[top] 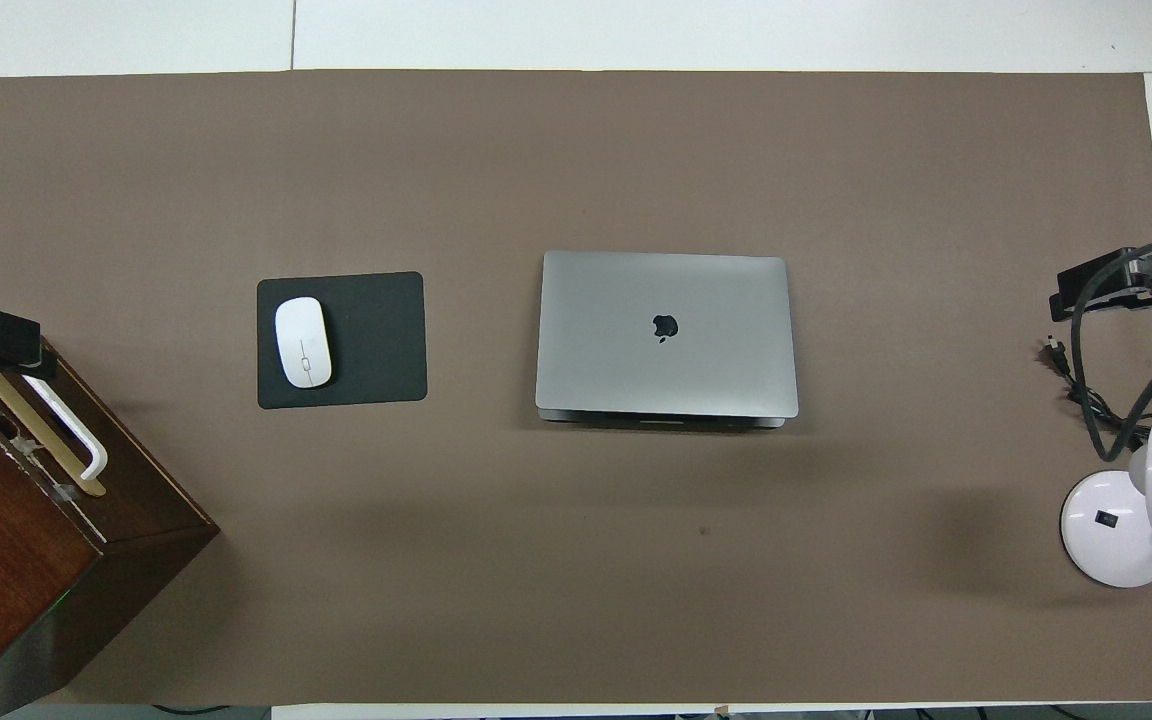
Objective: Close laptop with both arms
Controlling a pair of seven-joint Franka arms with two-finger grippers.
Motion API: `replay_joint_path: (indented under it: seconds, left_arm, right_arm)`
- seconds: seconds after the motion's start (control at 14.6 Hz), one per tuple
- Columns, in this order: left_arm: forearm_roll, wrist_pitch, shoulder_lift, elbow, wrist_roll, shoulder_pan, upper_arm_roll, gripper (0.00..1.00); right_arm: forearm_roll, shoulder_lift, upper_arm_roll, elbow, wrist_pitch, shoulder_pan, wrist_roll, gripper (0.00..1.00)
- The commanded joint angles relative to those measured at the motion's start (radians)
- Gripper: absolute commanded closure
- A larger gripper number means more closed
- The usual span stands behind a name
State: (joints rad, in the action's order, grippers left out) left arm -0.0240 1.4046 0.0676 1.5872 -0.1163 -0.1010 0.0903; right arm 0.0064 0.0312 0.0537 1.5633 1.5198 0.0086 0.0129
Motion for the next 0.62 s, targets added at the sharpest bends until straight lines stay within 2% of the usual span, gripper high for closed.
replay_joint_path:
  seconds: [0.0, 0.55]
  left_arm:
    - [-0.008, -0.030, -0.005, -0.009, -0.010, 0.024, -0.003, 0.00]
    - [-0.013, 0.000, -0.005, -0.004, -0.002, 0.023, -0.004, 0.00]
  right_arm:
    - [0.003, 0.015, -0.002, -0.026, -0.015, -0.001, 0.001, 0.00]
    - [0.001, 0.013, -0.002, -0.023, -0.016, 0.002, 0.001, 0.00]
